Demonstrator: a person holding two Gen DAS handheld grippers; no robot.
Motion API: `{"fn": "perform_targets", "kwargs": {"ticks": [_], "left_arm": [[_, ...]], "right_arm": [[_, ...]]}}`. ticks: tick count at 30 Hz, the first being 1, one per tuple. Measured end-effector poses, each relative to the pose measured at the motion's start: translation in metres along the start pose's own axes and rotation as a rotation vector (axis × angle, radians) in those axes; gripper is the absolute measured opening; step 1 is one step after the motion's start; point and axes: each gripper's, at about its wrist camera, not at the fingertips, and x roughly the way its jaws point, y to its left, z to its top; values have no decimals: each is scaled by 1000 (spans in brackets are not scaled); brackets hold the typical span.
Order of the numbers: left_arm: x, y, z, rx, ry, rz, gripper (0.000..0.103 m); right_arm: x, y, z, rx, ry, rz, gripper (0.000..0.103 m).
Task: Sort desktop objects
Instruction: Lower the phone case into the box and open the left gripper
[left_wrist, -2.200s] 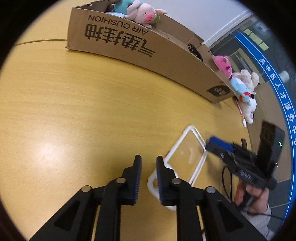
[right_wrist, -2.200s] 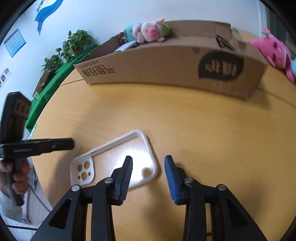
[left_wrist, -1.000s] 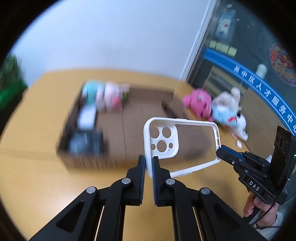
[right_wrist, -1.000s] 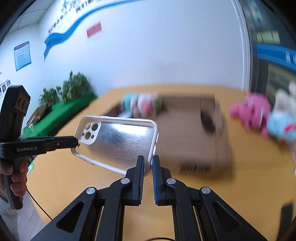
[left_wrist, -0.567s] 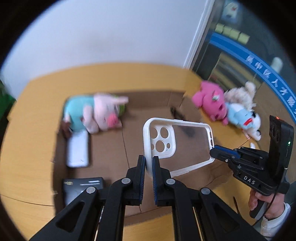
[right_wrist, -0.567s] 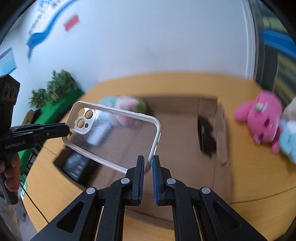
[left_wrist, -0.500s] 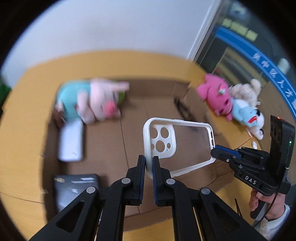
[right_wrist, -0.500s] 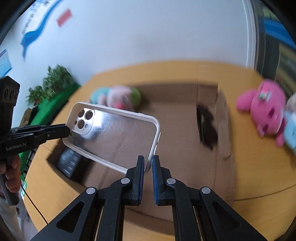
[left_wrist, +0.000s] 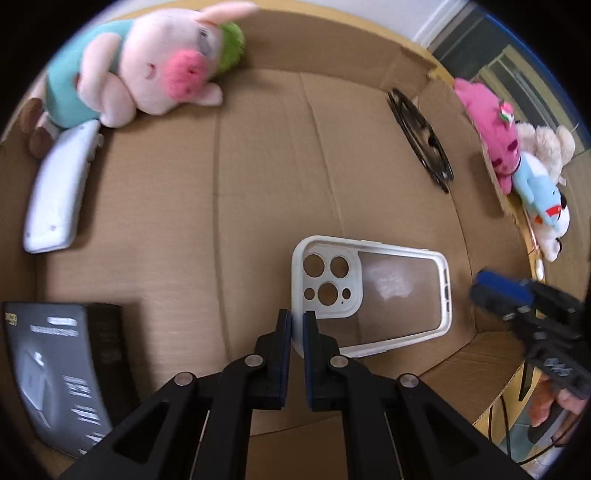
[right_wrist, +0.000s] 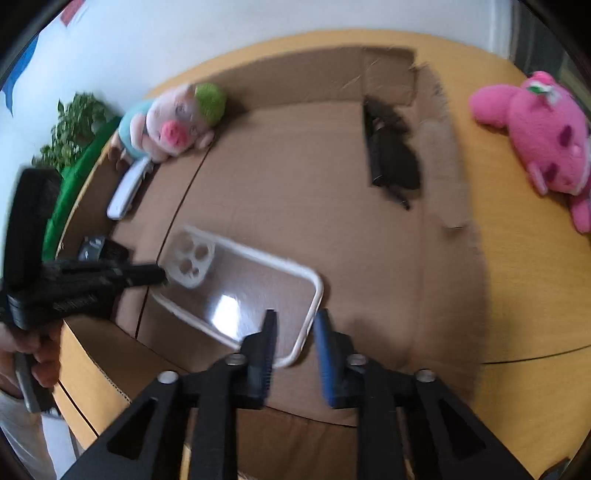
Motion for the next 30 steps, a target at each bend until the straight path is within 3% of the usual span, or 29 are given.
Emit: {"fn": "perform_targets", "kwargs": {"ticks": [8, 13, 15, 22, 25, 27, 30], "left_arm": [[14, -30, -6, -28, 49, -8, 5], [20, -55, -12, -3, 65, -16, 5], [19, -62, -14, 3, 58, 23, 5], [17, -63, -26, -7, 94, 19, 5], [16, -67, -31, 10, 106, 27, 12], [14, -67, -33, 16, 109, 6, 24], [8, -66, -37, 30, 107, -20, 30]], "right_arm": [[-73, -19, -17, 27, -208, 39, 45], [-90, -32, -28, 53, -245, 61, 47], [-93, -38, -33, 67, -251, 70, 48], [-97, -43, -48, 78, -256, 85, 54], [-96, -42, -50, 84, -250, 95, 57], [-95, -39, -52, 76, -245, 91, 58], [-96, -31, -54, 53, -242, 78, 60]]}}
